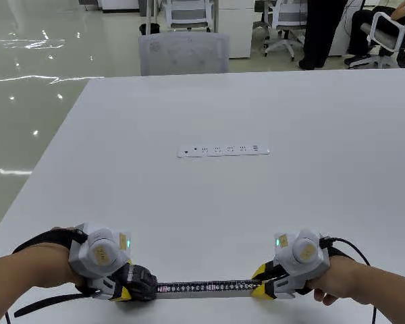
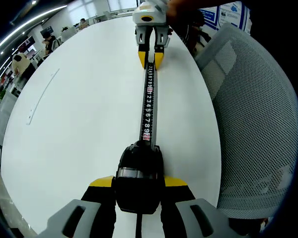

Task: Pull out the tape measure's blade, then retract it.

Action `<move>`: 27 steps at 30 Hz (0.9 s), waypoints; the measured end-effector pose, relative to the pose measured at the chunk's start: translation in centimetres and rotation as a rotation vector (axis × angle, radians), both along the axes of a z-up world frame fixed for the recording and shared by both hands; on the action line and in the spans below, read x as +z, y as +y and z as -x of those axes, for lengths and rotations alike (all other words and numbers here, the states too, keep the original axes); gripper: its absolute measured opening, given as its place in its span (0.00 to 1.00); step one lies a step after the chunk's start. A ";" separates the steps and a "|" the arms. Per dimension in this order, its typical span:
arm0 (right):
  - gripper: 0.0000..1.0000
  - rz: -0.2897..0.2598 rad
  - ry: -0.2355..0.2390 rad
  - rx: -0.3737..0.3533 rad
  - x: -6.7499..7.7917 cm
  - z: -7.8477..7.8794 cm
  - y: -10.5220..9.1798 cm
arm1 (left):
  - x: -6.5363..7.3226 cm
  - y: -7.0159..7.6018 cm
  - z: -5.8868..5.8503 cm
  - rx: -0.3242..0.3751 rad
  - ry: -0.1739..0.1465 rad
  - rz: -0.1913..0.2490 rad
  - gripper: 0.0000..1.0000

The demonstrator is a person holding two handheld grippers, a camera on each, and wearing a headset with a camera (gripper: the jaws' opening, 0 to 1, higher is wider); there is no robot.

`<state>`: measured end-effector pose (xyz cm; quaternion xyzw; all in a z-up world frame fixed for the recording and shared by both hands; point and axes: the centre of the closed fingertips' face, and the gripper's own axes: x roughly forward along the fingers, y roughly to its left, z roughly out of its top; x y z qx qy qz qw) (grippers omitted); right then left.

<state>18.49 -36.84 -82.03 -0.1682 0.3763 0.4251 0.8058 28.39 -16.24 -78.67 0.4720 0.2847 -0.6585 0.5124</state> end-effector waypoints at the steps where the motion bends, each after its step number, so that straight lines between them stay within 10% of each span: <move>1: 0.13 0.001 0.000 0.000 0.0 0.0 -0.1 | 0.0 0.0 0.0 0.000 0.000 0.000 0.31; 27: 0.13 0.010 0.009 -0.028 0.0 1.2 -2.2 | -0.1 0.0 0.1 -0.004 0.000 -0.002 0.31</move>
